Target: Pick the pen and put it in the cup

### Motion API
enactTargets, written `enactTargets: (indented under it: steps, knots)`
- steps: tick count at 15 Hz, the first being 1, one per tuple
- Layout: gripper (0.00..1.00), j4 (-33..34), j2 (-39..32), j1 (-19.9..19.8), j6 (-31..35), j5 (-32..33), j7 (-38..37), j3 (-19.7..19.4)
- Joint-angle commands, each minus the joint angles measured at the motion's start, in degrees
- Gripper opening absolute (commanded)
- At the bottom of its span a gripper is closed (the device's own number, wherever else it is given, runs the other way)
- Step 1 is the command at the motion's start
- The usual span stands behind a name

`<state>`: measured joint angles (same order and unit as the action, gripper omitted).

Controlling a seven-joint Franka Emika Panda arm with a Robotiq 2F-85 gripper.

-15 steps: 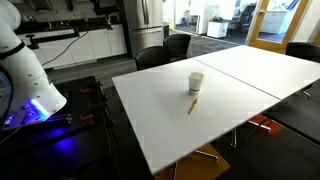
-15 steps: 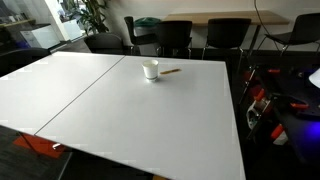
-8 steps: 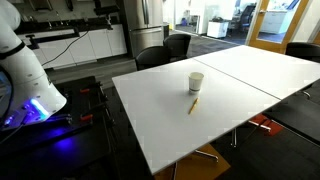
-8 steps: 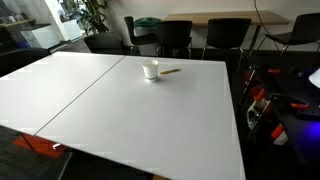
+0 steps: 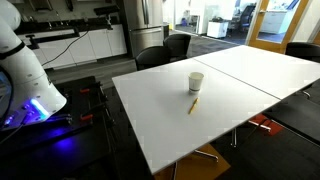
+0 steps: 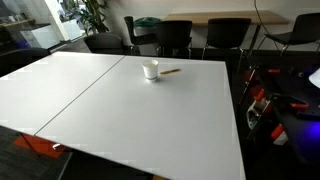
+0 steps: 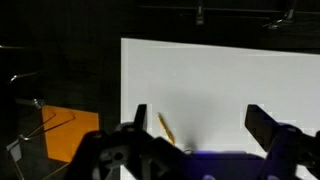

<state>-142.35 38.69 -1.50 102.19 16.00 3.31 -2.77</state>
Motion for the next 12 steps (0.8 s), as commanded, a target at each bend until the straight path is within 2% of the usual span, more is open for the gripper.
enactTargets:
  steps: [1, 6, 12]
  knots:
    - [1.00, -0.33, -1.20, -1.34, 7.32, 4.36, 6.14, -3.65]
    - [1.00, 0.05, -5.35, -1.93, 19.46, 6.45, 16.56, -9.89]
    - [1.00, 0.82, -12.99, -0.69, 31.34, 2.82, 35.59, -17.82]
